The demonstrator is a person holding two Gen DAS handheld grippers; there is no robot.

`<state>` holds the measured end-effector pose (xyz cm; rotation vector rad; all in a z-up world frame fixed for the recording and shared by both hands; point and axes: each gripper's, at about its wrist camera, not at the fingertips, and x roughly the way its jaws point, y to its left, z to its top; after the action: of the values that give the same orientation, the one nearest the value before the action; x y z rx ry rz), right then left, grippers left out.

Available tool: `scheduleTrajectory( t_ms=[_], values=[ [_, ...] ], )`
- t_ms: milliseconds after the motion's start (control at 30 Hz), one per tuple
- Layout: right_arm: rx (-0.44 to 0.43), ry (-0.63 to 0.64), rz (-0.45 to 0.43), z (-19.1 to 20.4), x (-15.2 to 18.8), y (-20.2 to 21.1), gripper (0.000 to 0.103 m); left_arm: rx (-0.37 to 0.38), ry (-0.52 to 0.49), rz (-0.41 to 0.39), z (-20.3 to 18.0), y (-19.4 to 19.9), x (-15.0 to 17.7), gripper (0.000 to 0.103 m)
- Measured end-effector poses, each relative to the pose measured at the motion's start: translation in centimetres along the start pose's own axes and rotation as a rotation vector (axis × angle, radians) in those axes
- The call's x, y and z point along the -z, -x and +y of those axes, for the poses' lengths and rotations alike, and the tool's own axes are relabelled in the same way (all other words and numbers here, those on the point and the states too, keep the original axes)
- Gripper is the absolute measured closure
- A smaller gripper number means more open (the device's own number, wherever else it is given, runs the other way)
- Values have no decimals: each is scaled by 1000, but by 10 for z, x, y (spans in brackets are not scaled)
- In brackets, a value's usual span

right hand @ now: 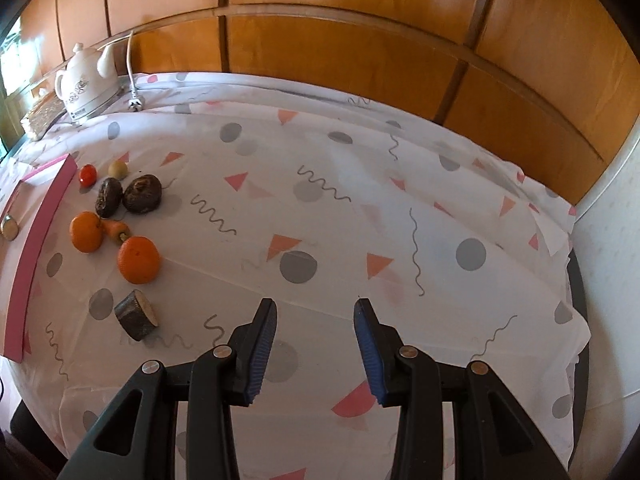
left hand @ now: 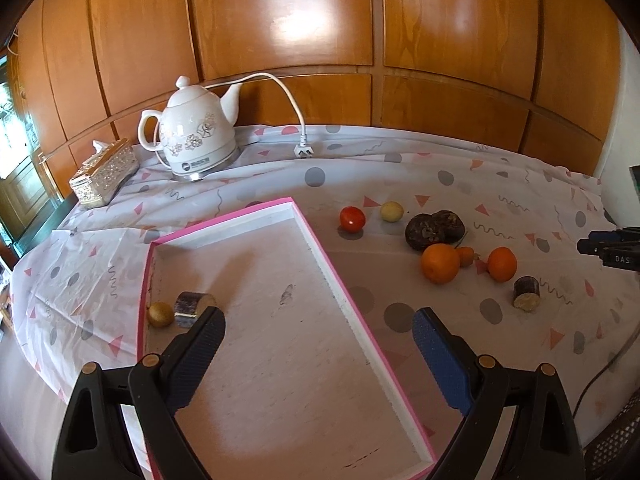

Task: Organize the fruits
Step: 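Reach the left gripper to the red cherry tomato and grasp it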

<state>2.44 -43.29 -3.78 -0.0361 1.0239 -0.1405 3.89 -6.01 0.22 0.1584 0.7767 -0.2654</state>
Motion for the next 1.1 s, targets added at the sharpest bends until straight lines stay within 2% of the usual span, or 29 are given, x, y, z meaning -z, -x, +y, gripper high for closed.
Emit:
scheduleTrajectory(
  t_ms=[133,333,533,600,733,800,967,1100],
  values=[
    [5,-31,12,-7,0,-2,63,4,-16,-8,-6,-7,-10,9],
    [24,-80,21,-18,-1,-3,62,29,-32,20,-11,-26,-25,19],
    [65,-168,20,-36,-4,-2,62,77,-36,66,-15,-48,-40,35],
    [86,-225,41,-48,-2,-4,62,91,-52,83,-18,-57,-47,45],
    [105,-311,65,-68,1,-7,62,122,-74,129,-25,-78,-60,50],
    [112,-330,67,-72,2,-7,62,123,-82,145,-27,-88,-64,56],
    [110,-353,66,-77,2,-7,62,132,-104,184,-29,-115,-77,57],
    [117,-358,59,-80,1,-6,62,109,-119,204,-33,-135,-87,57]
  ],
)
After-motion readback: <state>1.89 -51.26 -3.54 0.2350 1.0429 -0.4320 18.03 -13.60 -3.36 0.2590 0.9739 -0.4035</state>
